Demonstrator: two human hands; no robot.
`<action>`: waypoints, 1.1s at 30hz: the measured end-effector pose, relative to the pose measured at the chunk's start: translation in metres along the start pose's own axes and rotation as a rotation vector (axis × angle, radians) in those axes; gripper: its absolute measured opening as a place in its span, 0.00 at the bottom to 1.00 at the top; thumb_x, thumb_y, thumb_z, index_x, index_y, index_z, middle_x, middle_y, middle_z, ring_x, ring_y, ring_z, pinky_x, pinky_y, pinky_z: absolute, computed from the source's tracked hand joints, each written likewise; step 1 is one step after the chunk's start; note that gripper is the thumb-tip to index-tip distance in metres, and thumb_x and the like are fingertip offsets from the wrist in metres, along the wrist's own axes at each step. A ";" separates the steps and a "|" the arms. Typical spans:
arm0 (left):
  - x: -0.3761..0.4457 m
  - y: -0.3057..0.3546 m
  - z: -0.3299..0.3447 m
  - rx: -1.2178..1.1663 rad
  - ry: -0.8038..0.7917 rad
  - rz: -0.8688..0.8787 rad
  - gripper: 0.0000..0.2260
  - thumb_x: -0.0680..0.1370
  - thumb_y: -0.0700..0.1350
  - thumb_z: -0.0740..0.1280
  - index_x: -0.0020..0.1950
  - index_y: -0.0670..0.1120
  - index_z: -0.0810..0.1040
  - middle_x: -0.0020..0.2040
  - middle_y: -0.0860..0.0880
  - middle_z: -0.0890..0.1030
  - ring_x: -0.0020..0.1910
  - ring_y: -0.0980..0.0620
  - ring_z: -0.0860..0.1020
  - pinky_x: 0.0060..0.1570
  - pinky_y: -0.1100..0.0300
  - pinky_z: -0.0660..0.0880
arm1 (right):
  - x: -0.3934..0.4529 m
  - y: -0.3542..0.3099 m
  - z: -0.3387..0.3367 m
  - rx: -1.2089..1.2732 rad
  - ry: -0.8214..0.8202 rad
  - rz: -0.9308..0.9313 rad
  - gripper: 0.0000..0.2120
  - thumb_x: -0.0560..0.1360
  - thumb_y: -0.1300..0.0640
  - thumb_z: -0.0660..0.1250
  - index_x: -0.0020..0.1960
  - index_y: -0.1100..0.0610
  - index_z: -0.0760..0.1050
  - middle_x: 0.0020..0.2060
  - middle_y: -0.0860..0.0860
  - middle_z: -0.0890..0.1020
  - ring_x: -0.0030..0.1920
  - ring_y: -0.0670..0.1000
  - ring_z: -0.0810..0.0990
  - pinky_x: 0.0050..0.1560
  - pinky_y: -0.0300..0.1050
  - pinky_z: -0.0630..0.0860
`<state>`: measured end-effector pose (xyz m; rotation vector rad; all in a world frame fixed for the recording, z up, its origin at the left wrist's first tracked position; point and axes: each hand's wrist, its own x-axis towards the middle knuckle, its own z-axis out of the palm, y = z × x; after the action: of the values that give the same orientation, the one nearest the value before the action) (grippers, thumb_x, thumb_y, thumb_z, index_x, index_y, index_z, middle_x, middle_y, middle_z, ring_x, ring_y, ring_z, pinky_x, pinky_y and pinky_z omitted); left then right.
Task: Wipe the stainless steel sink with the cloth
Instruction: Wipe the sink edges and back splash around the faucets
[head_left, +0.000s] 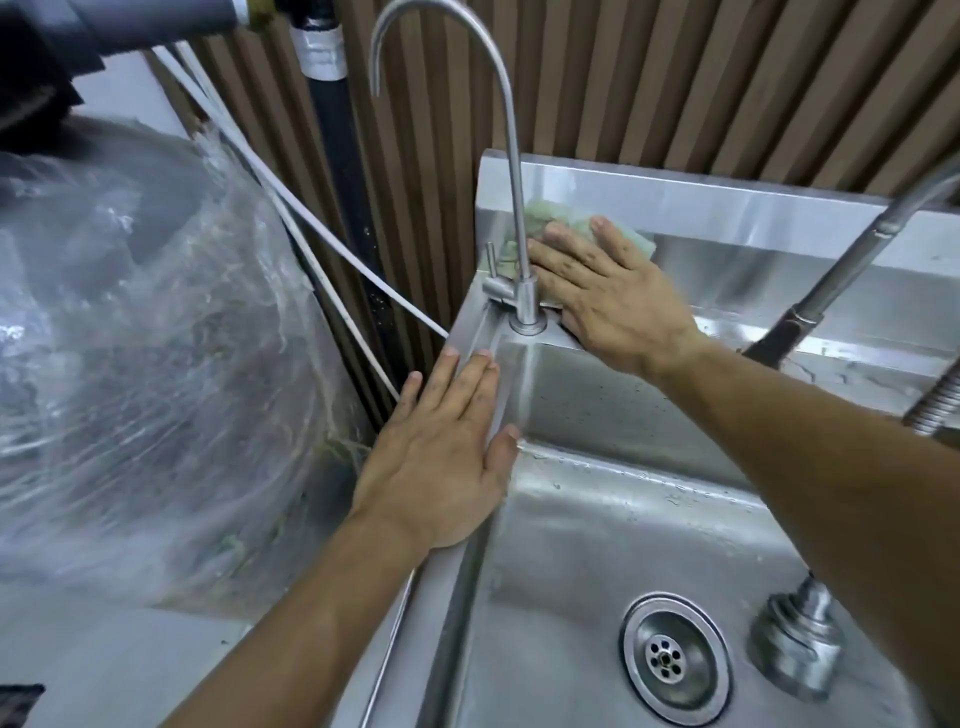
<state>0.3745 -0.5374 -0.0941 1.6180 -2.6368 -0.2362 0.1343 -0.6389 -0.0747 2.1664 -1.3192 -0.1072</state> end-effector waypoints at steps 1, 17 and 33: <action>-0.001 0.000 0.000 -0.001 -0.002 -0.003 0.33 0.80 0.61 0.36 0.84 0.50 0.42 0.84 0.56 0.39 0.81 0.55 0.34 0.81 0.49 0.40 | -0.012 -0.001 0.000 0.058 -0.030 0.043 0.28 0.82 0.51 0.52 0.81 0.55 0.62 0.81 0.51 0.61 0.82 0.54 0.56 0.80 0.59 0.47; -0.002 0.003 0.000 -0.006 0.019 -0.004 0.33 0.80 0.61 0.36 0.84 0.49 0.43 0.84 0.54 0.41 0.82 0.53 0.36 0.81 0.49 0.38 | -0.040 -0.036 -0.024 0.551 -0.216 0.479 0.22 0.82 0.43 0.55 0.73 0.50 0.69 0.76 0.50 0.70 0.69 0.60 0.68 0.68 0.56 0.64; -0.085 -0.010 0.010 -0.097 0.062 0.023 0.30 0.83 0.64 0.41 0.84 0.53 0.42 0.83 0.59 0.39 0.81 0.57 0.34 0.78 0.57 0.37 | -0.018 -0.116 -0.059 1.091 0.063 0.293 0.24 0.82 0.56 0.61 0.78 0.52 0.67 0.78 0.48 0.68 0.79 0.50 0.60 0.78 0.43 0.58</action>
<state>0.4215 -0.4650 -0.1012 1.5392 -2.5541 -0.3028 0.2375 -0.5591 -0.0916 2.6945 -1.8948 1.0029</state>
